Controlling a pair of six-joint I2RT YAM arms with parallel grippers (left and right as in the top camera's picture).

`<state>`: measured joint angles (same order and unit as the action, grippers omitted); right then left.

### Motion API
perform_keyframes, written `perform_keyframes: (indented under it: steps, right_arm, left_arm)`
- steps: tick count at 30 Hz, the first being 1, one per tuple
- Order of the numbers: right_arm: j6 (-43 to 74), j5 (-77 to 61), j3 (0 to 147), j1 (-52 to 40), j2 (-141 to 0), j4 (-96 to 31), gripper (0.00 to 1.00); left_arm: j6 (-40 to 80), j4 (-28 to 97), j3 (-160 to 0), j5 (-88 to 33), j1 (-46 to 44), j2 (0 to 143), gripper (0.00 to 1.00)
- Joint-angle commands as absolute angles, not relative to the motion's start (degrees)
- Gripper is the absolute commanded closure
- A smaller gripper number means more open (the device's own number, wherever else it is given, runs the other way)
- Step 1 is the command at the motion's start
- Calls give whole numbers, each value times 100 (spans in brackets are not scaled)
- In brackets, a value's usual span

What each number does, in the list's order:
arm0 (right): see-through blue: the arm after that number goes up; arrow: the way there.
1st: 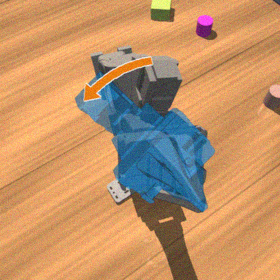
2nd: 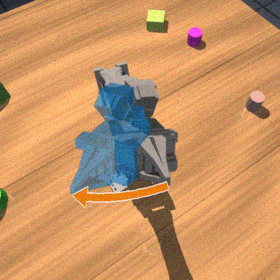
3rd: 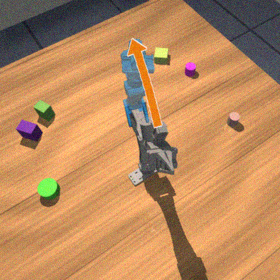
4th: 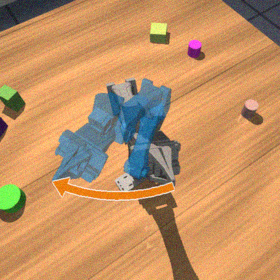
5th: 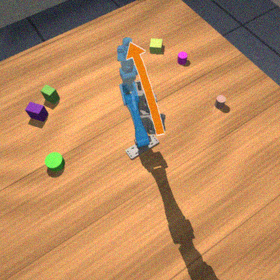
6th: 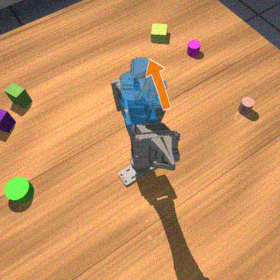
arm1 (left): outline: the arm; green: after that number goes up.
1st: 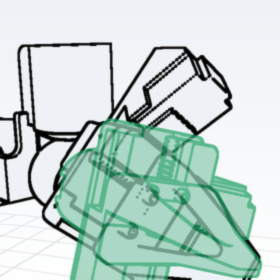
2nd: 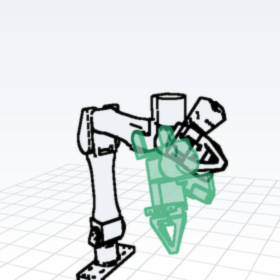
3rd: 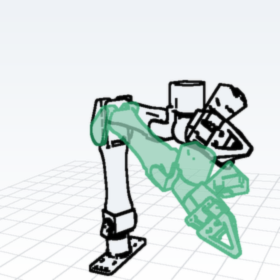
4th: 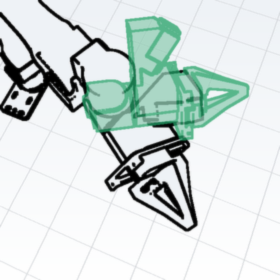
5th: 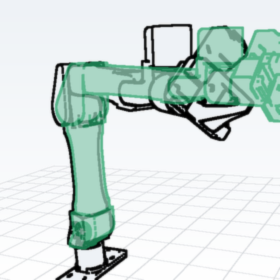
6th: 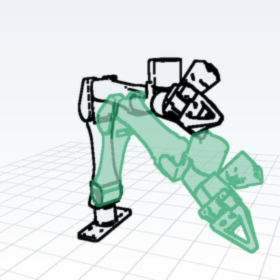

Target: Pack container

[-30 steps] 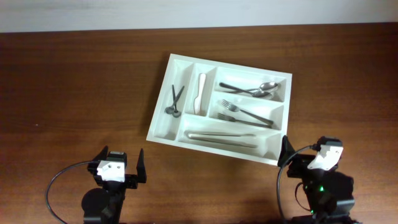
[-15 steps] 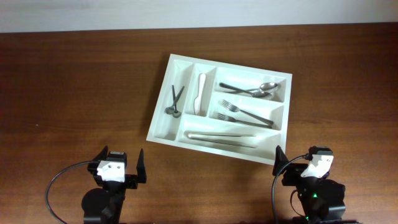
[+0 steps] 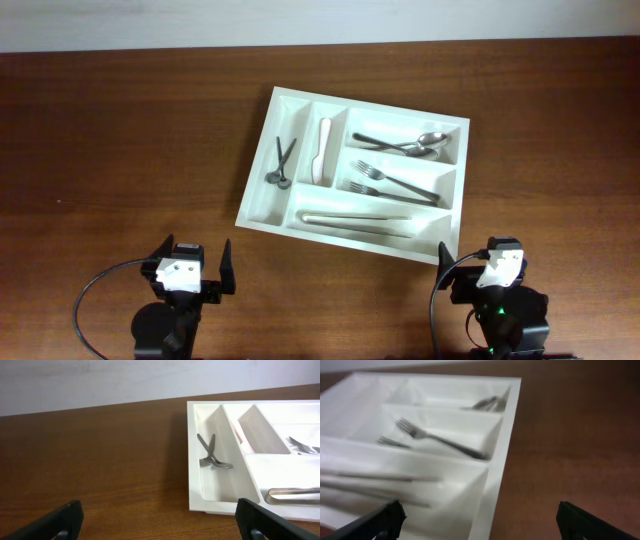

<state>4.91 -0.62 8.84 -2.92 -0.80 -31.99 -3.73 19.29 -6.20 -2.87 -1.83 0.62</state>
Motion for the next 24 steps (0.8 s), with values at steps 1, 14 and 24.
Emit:
perform_keyframes:
  steps: [1, 14, 24]
  right_arm:
    - [375, -357, 910, -255, -19, -3863, 1]
    - [318, -126, 932, -252, -19, -4313, 1]
    - [320, 209, 899, -252, -19, -3529, 1]
  left_arm:
    - [-482, 1916, -587, -368, -154, 30, 1]
    - [-482, 1916, -587, -368, -154, 30, 1]
    - [-482, 1916, -587, -370, -154, 30, 1]
